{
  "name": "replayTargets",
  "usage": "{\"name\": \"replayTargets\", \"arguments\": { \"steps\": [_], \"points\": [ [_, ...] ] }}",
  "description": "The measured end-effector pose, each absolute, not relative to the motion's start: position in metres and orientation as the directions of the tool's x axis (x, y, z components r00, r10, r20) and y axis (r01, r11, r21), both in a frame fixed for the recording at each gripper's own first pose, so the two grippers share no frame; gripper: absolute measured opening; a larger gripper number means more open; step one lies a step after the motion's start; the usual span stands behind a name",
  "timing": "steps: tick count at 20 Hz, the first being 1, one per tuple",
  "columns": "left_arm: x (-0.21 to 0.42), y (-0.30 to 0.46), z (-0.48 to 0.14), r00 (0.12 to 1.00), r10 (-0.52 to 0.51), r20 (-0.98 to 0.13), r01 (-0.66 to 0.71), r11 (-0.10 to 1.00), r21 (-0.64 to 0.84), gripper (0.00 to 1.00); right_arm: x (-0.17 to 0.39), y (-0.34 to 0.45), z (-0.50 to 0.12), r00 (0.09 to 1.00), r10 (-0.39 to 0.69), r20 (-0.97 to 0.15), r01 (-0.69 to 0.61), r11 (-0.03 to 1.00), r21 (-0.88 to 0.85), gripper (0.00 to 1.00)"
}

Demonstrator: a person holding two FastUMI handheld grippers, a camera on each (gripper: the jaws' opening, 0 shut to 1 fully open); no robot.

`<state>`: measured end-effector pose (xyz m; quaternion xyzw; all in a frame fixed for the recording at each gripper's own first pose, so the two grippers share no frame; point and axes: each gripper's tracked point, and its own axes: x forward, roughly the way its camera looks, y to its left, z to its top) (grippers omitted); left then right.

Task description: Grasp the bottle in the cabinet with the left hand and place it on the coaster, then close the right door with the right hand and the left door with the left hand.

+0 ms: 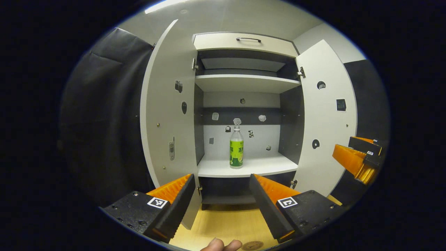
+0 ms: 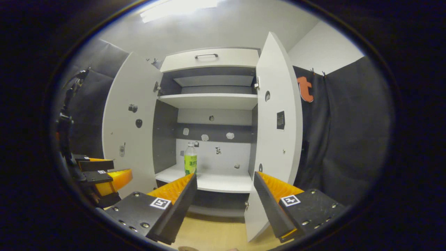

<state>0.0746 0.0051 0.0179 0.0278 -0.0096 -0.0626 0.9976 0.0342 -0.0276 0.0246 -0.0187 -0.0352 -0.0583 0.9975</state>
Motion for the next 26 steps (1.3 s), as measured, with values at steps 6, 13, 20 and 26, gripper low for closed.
{"name": "replayTargets", "arguments": {
  "steps": [6,13,20,26],
  "points": [
    [0.095,0.005,0.019,0.99,-0.136,0.021,0.135,0.989,0.061,0.99,0.045,-0.029,0.019,0.99,-0.122,0.068,0.125,0.992,-0.036,0.98],
    [0.138,-0.002,0.03,0.989,-0.146,0.034,0.144,0.988,0.061,0.99,0.063,-0.029,0.018,0.989,-0.138,0.054,0.139,0.99,-0.019,0.99],
    [0.204,-0.03,0.027,0.98,-0.197,0.023,0.197,0.98,0.009,0.99,0.08,-0.047,0.023,0.98,-0.194,0.04,0.194,0.981,0.019,0.99],
    [0.281,-0.039,0.018,0.981,-0.192,0.017,0.192,0.981,0.012,0.99,0.081,-0.057,0.027,0.97,-0.236,0.055,0.237,0.972,-0.007,0.99]
  ]
}}
